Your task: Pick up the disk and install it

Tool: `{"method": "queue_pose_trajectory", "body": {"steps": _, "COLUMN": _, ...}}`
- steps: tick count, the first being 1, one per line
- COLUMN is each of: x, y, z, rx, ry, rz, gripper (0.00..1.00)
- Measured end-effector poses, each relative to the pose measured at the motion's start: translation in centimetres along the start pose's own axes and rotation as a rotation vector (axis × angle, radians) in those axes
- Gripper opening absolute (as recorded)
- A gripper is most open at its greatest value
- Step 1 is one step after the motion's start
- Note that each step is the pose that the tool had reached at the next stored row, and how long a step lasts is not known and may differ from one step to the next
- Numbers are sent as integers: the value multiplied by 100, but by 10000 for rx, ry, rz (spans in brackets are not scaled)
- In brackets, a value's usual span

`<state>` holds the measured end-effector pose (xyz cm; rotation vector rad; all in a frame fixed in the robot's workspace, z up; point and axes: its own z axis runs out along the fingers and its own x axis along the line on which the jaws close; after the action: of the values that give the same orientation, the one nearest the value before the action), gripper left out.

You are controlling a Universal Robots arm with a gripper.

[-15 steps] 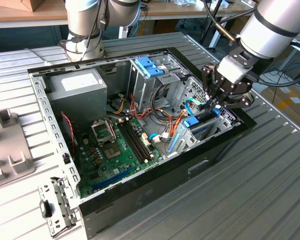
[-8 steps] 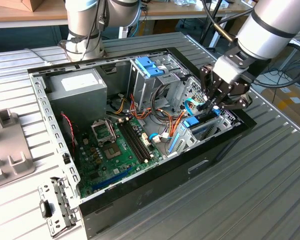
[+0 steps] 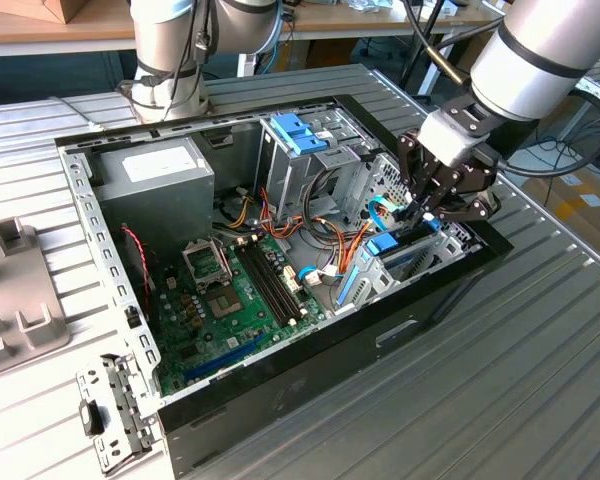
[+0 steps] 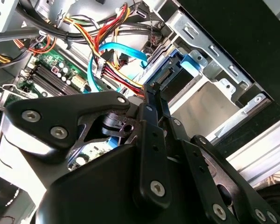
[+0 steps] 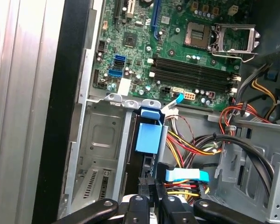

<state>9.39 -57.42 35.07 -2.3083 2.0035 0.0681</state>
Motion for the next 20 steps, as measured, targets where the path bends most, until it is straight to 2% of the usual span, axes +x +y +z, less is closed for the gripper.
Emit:
{"method": "queue_pose_trajectory", "body": {"steps": 4, "x": 3, "y": -14, "z": 5, "rx": 10, "ry": 3, "rz": 103, "gripper": 17}}
{"method": "queue_pose_trajectory", "body": {"steps": 10, "x": 22, "y": -69, "z": 7, "rx": 33, "ry": 12, "rz": 367, "gripper": 17}}
{"method": "queue_pose_trajectory", "body": {"steps": 20, "x": 38, "y": -115, "z": 16, "rx": 93, "ry": 37, "rz": 1058, "gripper": 17}}
